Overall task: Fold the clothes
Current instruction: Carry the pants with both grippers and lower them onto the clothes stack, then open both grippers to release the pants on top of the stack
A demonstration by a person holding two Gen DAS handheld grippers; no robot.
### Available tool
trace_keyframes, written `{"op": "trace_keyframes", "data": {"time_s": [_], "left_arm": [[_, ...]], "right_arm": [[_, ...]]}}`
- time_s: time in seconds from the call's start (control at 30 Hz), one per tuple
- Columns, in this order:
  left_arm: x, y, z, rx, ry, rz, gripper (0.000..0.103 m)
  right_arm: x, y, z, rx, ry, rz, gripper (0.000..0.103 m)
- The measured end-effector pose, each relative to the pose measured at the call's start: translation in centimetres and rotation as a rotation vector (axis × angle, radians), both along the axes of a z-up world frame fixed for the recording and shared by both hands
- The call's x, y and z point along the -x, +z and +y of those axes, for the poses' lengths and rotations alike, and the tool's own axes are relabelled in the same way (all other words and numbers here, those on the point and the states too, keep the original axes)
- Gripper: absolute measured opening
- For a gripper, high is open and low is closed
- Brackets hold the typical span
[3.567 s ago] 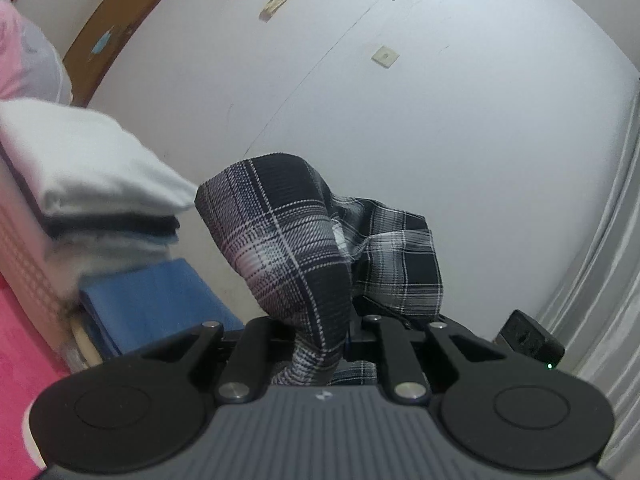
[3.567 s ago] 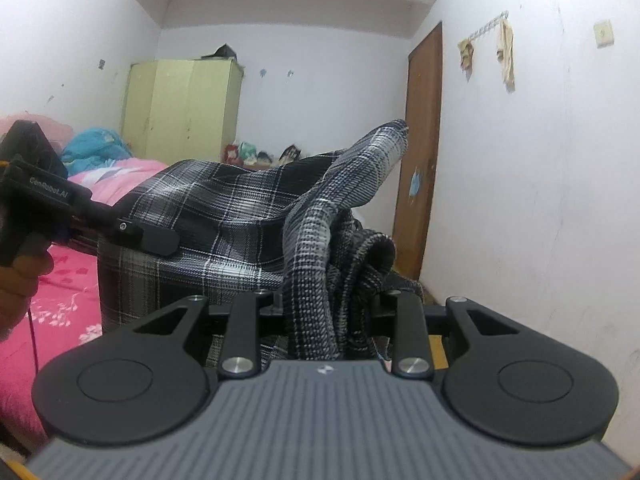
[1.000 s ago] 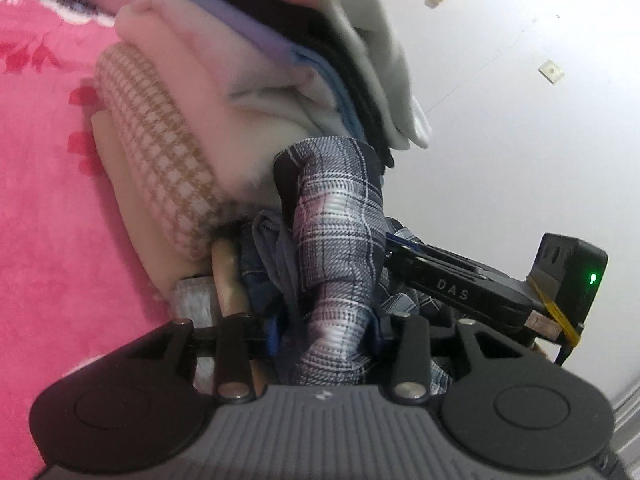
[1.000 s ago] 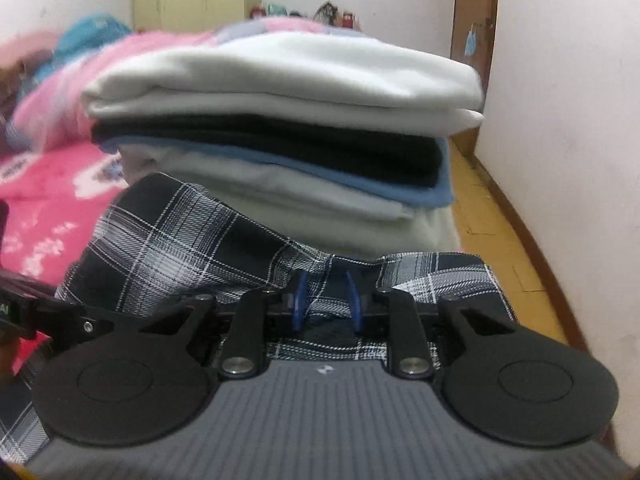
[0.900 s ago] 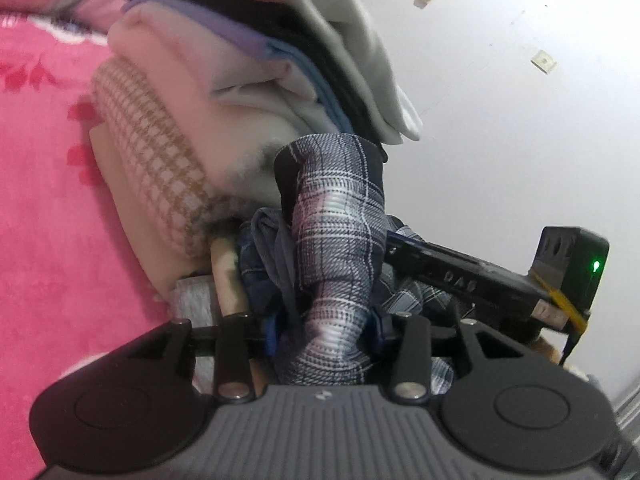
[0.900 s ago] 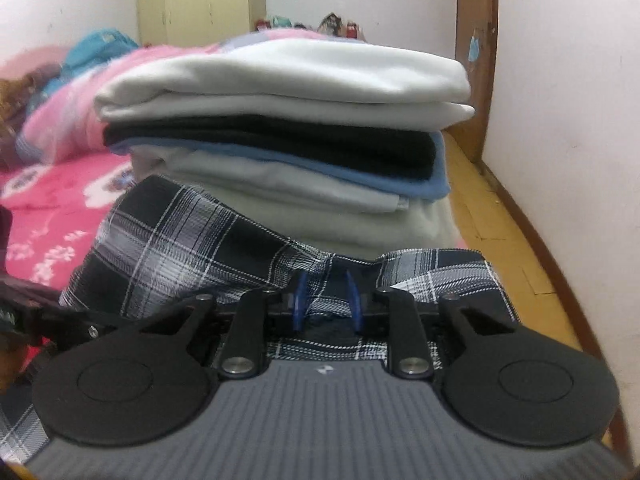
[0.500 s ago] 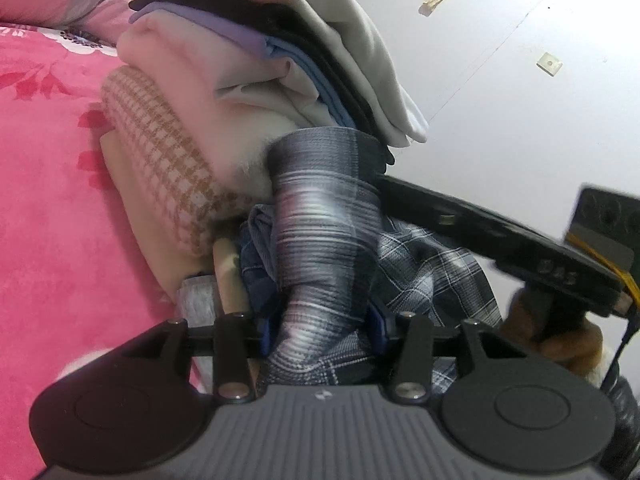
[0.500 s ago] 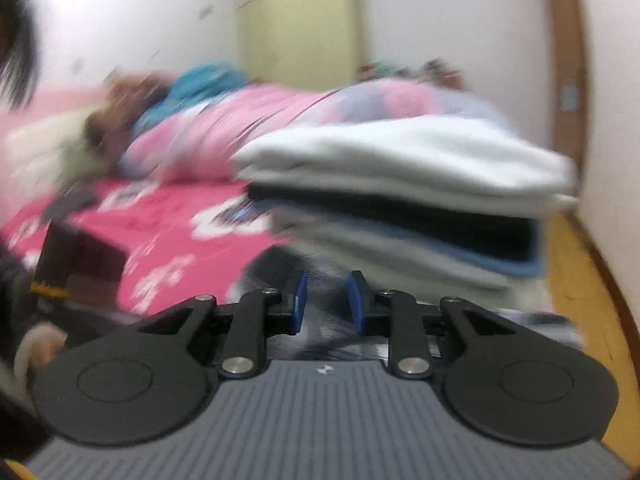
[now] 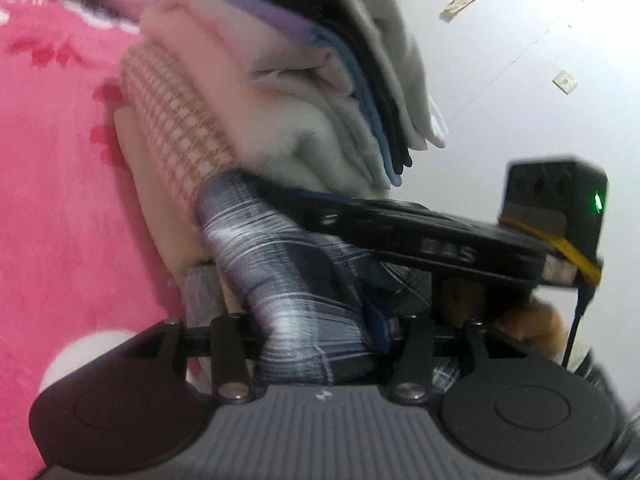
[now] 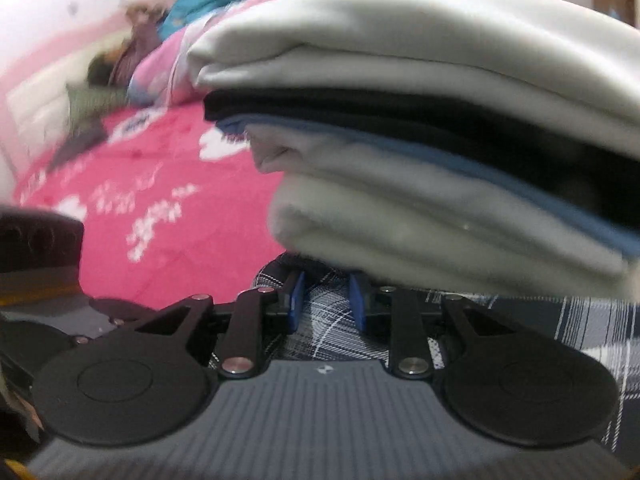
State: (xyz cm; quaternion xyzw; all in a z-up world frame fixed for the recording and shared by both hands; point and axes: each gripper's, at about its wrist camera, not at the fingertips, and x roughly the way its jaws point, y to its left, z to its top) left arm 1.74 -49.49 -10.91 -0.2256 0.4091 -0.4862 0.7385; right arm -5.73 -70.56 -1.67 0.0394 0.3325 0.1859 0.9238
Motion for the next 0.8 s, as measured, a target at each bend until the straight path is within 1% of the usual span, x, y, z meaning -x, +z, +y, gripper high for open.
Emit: {"op": "trace_keyframes", "data": {"time_s": [0.03, 0.07, 0.1, 0.13, 0.17, 0.2, 0.23, 0.3, 0.33, 0.4, 0.47, 0.5, 0.57, 0.6, 0.63, 0.67, 0.7, 0.77, 0.8], "left_arm": [[-0.6, -0.3, 0.2, 0.011, -0.010, 0.037, 0.059], [-1.1, -0.5, 0.7, 0.026, -0.017, 0.082, 0.062], [-1.6, -0.7, 1.2, 0.037, -0.023, 0.115, 0.062], [-1.9, -0.6, 1.7, 0.036, -0.022, 0.118, 0.062], [-2.1, -0.2, 2.3, 0.033, -0.017, 0.097, 0.063], [-2.2, 0.3, 3.0, 0.030, -0.013, 0.058, 0.062], [-2.2, 0.9, 3.6, 0.029, -0.009, 0.010, 0.061], [-2.0, 2.0, 4.8, 0.026, 0.003, -0.092, 0.061], [-1.6, 2.6, 5.3, 0.018, 0.016, -0.159, 0.061], [-0.8, 3.7, 5.6, 0.006, 0.029, -0.288, 0.061], [0.2, 4.8, 5.1, -0.007, 0.006, -0.409, 0.061], [0.6, 5.3, 4.6, -0.016, -0.012, -0.468, 0.061], [1.5, 6.1, 3.1, -0.033, -0.061, -0.563, 0.061], [1.6, 6.2, 2.2, -0.046, -0.096, -0.584, 0.061], [1.5, 6.0, 1.3, -0.070, -0.117, -0.586, 0.061], [1.2, 5.6, 0.5, -0.102, -0.128, -0.580, 0.059], [0.9, 5.0, -0.1, -0.127, -0.138, -0.575, 0.056], [0.7, 4.2, -0.3, -0.127, -0.150, -0.575, 0.056], [0.6, 4.1, -0.2, -0.117, -0.155, -0.573, 0.056]], "right_arm": [[0.3, 0.2, -0.1, -0.011, -0.017, -0.017, 0.026], [0.7, 0.4, -0.2, -0.014, -0.038, -0.037, 0.031], [1.5, 0.9, -0.2, 0.000, -0.068, -0.058, 0.035], [2.4, 1.4, -0.2, 0.019, -0.099, -0.079, 0.046], [3.7, 2.0, -0.1, 0.047, -0.123, -0.107, 0.051], [5.0, 2.7, 0.1, 0.079, -0.144, -0.138, 0.052], [6.4, 3.3, 0.4, 0.115, -0.167, -0.174, 0.052], [9.2, 4.2, -0.3, 0.173, -0.248, -0.217, 0.052], [10.2, 4.4, -1.1, 0.200, -0.304, -0.224, 0.051], [11.1, 4.1, -2.3, 0.243, -0.417, -0.213, 0.050], [11.3, 3.9, -3.6, 0.225, -0.466, -0.216, 0.039], [11.2, 3.8, -4.1, 0.209, -0.473, -0.222, 0.037], [9.6, 2.9, -4.8, 0.207, -0.480, -0.206, 0.030], [8.8, 2.4, -5.1, 0.207, -0.484, -0.195, 0.028], [7.8, 1.6, -5.4, 0.209, -0.500, -0.167, 0.025], [6.7, 0.7, -5.7, 0.211, -0.521, -0.133, 0.026], [6.3, 0.2, -6.3, 0.189, -0.537, -0.118, 0.026], [6.2, -0.4, -7.6, 0.128, -0.567, -0.100, 0.026], [6.4, -0.5, -8.0, 0.120, -0.580, -0.100, 0.026]]}}
